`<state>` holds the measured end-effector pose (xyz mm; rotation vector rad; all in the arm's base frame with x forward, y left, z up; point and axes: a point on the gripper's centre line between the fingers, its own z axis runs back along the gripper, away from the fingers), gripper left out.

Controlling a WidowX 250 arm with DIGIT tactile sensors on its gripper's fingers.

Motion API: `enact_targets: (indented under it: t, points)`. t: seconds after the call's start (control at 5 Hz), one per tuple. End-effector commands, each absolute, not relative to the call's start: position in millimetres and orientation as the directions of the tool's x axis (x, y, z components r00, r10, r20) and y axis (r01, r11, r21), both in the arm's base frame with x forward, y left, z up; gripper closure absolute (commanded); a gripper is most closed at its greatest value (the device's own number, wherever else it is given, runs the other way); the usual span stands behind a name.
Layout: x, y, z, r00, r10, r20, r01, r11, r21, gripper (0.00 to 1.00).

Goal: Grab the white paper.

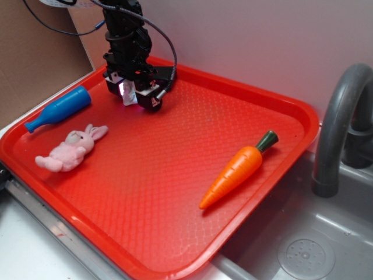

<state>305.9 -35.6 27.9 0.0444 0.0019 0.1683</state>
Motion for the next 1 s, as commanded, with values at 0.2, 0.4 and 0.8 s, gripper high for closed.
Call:
enact_targets:
  t: [0.2, 0.4, 0.8]
  points:
    - [277.6, -78.7, 142.2, 0.997, -0.081, 0.001, 0.081, 0.994, -0.073, 1.00]
    - [253.9, -94.8, 194.8, 0.977, -0.208, 0.039, 0.211, 0.952, -0.220, 1.00]
    - [196.3, -97.5, 279.9, 0.899, -0.310, 0.309, 0.364, 0.922, -0.132, 1.00]
